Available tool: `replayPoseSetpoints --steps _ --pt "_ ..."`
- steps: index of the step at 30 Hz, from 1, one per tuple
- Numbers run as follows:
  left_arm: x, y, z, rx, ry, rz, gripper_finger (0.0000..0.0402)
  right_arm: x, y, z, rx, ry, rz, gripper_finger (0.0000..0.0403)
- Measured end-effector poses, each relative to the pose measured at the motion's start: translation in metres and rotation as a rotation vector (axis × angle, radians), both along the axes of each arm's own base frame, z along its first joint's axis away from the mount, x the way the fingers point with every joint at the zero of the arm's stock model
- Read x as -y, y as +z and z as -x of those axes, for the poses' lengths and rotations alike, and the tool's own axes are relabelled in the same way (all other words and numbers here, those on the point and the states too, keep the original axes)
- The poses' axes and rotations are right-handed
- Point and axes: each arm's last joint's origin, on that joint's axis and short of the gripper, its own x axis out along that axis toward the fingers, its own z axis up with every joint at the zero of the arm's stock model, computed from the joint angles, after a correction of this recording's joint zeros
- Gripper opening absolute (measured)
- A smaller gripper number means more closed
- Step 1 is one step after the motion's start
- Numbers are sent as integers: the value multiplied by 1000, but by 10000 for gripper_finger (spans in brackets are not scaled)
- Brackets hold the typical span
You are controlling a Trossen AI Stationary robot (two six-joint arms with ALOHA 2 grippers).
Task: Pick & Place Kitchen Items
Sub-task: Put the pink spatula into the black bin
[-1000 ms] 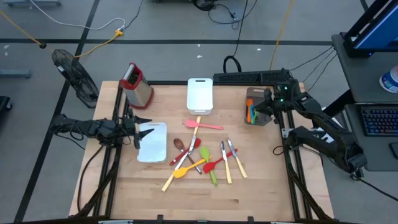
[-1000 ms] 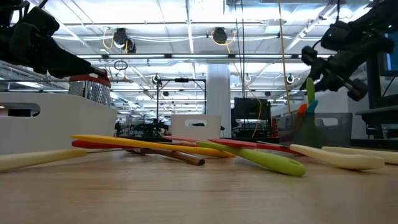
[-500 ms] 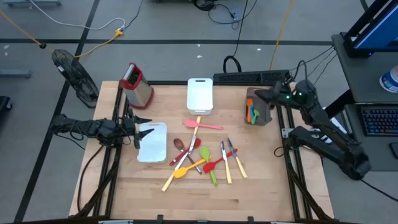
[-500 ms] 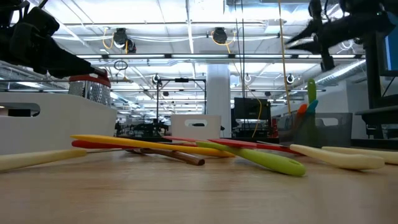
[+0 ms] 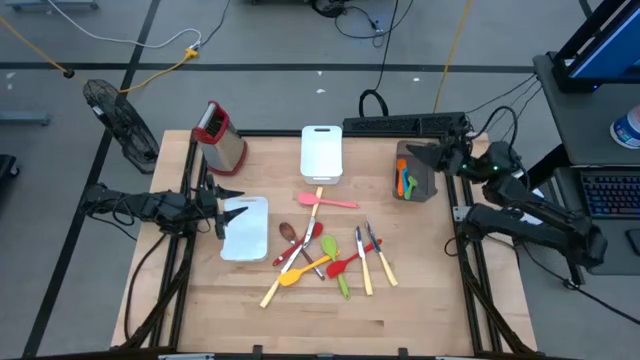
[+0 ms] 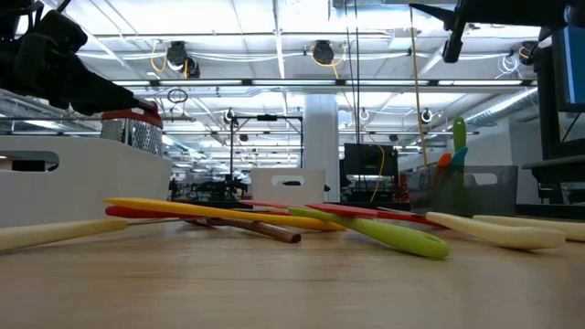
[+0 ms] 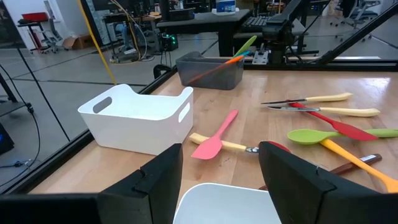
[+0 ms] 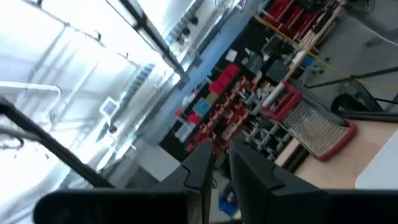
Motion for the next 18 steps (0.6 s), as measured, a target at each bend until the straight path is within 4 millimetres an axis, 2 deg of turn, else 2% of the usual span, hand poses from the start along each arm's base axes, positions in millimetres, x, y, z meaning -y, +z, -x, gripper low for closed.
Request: replayPoseSetpoints --steps 9,18 --pt "0 0 0 -1 0 0 218 -5 -10 -21 -75 34 34 47" --pt "0 0 0 -2 -1 -3 218 -5 -12 -27 -90 46 54 47"
